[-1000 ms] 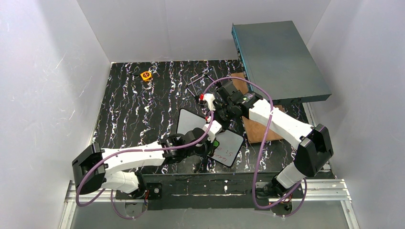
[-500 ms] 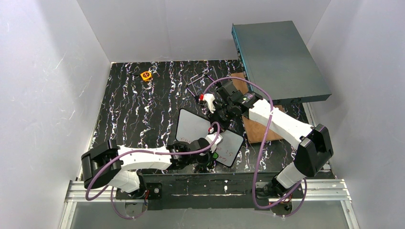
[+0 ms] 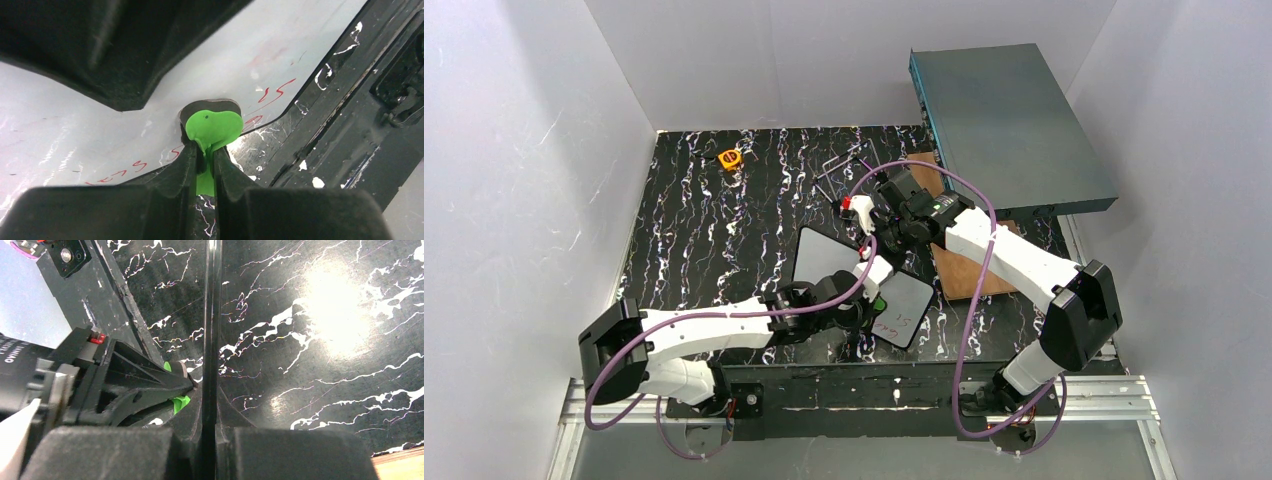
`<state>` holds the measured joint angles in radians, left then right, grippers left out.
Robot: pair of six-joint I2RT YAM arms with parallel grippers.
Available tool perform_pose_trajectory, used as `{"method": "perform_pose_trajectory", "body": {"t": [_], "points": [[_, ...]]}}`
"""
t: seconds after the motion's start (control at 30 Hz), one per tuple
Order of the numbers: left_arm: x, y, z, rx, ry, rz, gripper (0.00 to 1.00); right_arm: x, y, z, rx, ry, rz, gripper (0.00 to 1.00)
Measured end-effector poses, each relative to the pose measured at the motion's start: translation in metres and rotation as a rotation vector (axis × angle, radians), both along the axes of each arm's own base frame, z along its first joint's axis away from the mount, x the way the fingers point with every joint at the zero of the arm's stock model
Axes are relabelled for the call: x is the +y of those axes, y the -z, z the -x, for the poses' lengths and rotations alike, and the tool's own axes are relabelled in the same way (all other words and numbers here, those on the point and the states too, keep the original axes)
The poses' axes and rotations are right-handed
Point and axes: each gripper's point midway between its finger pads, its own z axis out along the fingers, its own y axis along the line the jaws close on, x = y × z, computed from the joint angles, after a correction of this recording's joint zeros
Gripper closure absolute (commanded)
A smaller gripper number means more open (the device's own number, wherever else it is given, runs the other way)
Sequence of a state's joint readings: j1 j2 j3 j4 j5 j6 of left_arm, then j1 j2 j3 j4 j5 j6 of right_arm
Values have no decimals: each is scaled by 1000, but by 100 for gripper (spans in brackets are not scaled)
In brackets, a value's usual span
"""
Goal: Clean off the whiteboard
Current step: Erase the center of the board with the whiteboard.
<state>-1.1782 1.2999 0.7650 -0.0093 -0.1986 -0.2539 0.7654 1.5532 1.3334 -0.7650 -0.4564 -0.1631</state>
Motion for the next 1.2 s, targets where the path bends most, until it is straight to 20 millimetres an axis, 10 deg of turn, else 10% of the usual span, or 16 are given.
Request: {"method": "perform_pose_trajectory", "body": {"t": [1.2], "points": [[-2,36,18,80,31,-55,100,2,0,0,5,-6,-6,99]]}}
